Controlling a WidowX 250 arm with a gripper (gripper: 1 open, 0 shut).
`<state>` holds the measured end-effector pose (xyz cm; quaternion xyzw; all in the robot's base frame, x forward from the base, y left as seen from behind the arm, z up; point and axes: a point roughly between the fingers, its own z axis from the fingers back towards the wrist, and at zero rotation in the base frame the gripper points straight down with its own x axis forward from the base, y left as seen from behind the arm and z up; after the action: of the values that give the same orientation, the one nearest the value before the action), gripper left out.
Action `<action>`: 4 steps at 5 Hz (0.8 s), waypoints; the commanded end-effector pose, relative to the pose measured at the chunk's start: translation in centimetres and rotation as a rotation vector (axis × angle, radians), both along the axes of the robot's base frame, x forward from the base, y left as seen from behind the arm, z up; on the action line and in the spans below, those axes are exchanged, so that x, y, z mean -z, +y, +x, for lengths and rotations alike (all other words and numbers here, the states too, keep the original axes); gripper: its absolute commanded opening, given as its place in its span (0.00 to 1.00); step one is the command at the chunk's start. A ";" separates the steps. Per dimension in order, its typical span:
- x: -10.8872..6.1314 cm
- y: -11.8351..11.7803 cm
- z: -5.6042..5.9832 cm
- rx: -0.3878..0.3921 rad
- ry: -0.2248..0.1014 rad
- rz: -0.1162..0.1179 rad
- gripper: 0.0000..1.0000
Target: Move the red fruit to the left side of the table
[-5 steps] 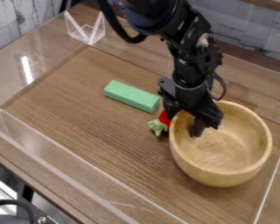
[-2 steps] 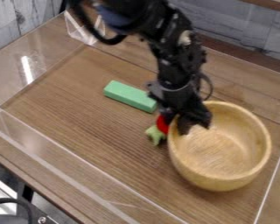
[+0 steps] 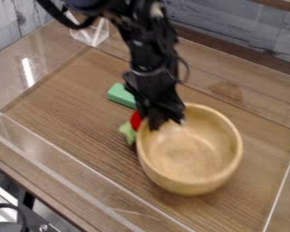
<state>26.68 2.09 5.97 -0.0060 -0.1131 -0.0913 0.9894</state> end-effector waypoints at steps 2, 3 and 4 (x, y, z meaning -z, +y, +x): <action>-2.9 0.3 2.1 0.062 -0.096 -0.010 0.00; -3.5 0.2 2.4 0.014 -0.103 -0.012 0.00; -4.0 0.1 2.4 -0.031 -0.110 -0.013 0.00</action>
<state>28.02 2.22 7.64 -0.0147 -0.1260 -0.0741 0.9892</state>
